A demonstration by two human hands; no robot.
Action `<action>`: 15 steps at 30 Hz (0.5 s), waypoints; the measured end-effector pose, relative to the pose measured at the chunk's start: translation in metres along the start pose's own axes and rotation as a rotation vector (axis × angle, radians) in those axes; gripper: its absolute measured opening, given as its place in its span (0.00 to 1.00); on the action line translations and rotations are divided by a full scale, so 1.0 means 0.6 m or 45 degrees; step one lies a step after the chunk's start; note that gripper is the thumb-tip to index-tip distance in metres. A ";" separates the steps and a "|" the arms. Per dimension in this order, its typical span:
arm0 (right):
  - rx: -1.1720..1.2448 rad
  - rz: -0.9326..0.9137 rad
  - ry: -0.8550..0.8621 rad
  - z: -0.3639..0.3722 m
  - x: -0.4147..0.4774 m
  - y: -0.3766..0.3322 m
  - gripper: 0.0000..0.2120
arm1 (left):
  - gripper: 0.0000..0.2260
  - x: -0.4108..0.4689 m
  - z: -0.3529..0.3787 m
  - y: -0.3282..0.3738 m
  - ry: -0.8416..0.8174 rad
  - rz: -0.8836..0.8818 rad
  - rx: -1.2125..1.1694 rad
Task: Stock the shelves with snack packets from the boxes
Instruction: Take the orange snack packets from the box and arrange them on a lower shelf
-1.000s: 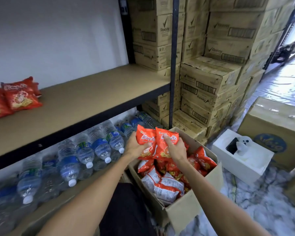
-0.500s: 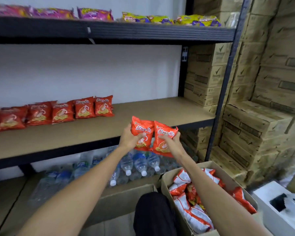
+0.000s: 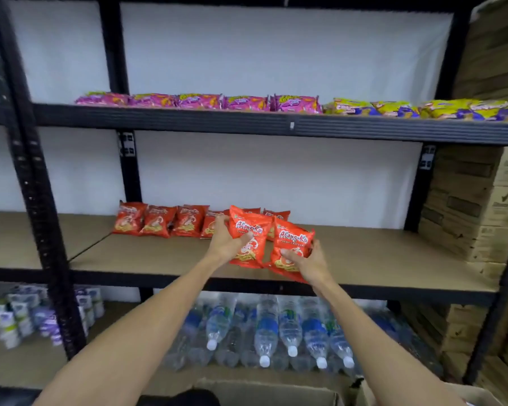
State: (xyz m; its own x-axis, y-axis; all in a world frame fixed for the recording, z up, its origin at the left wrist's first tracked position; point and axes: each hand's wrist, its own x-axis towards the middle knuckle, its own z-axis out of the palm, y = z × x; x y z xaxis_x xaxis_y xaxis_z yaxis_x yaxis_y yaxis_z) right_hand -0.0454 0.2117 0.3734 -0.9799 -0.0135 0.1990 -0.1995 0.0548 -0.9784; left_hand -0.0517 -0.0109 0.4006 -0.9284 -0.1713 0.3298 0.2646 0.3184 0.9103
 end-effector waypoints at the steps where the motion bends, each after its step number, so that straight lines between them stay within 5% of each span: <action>1: -0.009 -0.003 -0.007 0.018 0.010 -0.001 0.33 | 0.29 0.006 -0.018 -0.006 0.025 0.008 0.000; 15: -0.161 -0.050 -0.143 0.246 0.156 0.020 0.31 | 0.30 0.106 -0.183 -0.138 0.245 -0.051 -0.064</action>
State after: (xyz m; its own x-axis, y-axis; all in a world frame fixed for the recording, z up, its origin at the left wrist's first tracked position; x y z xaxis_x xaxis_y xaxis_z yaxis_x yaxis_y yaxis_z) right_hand -0.1390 0.0638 0.3721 -0.9664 -0.1293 0.2221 -0.2429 0.1769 -0.9538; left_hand -0.1039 -0.1507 0.3741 -0.8726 -0.3595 0.3306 0.2457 0.2618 0.9333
